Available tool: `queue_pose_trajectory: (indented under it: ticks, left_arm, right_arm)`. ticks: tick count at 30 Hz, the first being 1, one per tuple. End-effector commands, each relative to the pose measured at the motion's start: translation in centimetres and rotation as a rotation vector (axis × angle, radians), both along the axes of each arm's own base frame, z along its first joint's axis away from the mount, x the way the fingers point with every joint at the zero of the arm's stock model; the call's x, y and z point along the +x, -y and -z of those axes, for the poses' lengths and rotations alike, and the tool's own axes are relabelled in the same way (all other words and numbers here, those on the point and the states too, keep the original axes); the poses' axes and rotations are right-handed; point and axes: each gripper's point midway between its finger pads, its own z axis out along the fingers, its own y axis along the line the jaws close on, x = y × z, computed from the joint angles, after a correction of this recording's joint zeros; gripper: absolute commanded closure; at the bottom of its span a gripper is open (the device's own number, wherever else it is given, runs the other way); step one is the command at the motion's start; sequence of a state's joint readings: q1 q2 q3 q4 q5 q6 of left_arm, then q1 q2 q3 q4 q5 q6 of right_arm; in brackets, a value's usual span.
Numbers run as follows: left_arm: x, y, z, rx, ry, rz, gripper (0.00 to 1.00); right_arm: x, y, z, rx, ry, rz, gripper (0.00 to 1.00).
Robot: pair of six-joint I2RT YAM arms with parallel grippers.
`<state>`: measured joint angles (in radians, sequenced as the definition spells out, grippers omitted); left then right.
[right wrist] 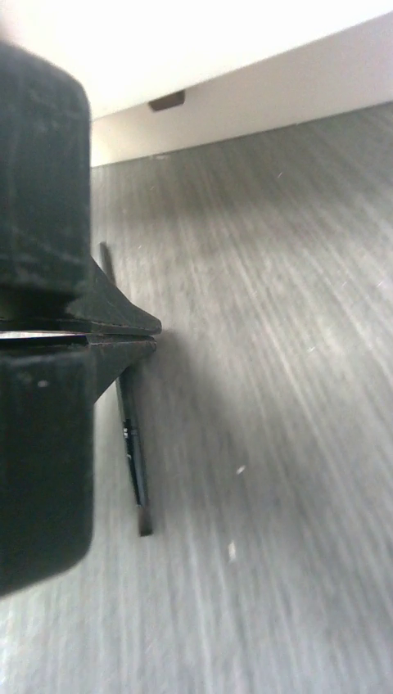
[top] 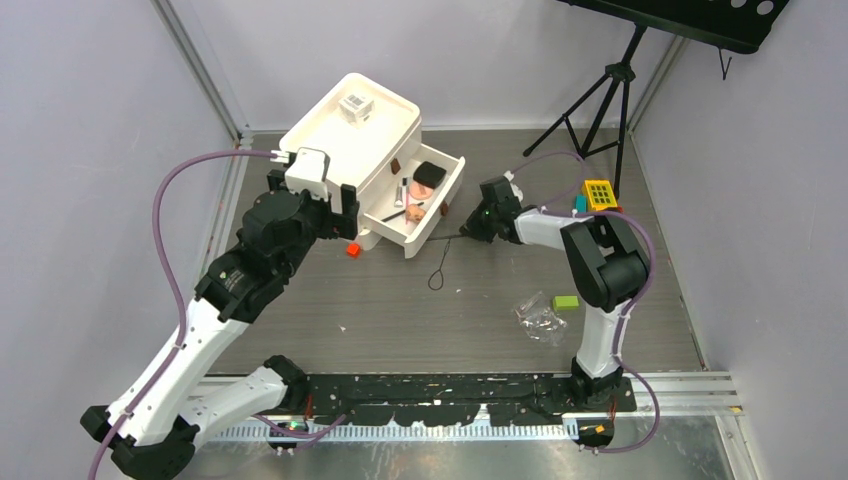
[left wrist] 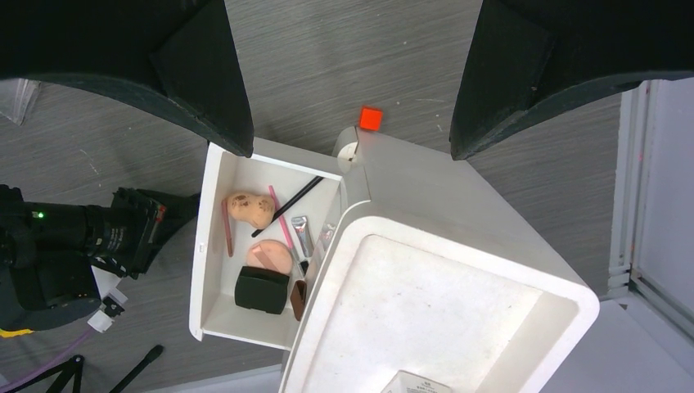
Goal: Organize the makeup
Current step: Move the makeup brush to the center of the board.
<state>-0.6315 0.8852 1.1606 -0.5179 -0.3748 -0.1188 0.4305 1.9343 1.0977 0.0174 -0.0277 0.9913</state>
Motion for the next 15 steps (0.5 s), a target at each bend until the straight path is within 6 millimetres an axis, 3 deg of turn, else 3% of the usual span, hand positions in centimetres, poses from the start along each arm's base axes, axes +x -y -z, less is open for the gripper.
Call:
queue_pose_trajectory:
  ticks: [1,8,15]
  left_arm:
    - [-0.1,-0.6,-0.9,-0.004,0.034,-0.014,0.08]
    - [-0.1,-0.7,-1.0,-0.003,0.035,-0.015,0.08]
    - [-0.1,-0.6,-0.8,-0.002,0.031,-0.011,0.08]
  right_arm:
    - [-3.0,2.4,0.3,-0.117,-0.051,-0.057,1.0]
    - [-5.4,4.5,0.4,-0.209,-0.083,-0.086,1.0]
    - [-7.2,4.6,0.1,-0.211,-0.083,-0.175,0.99]
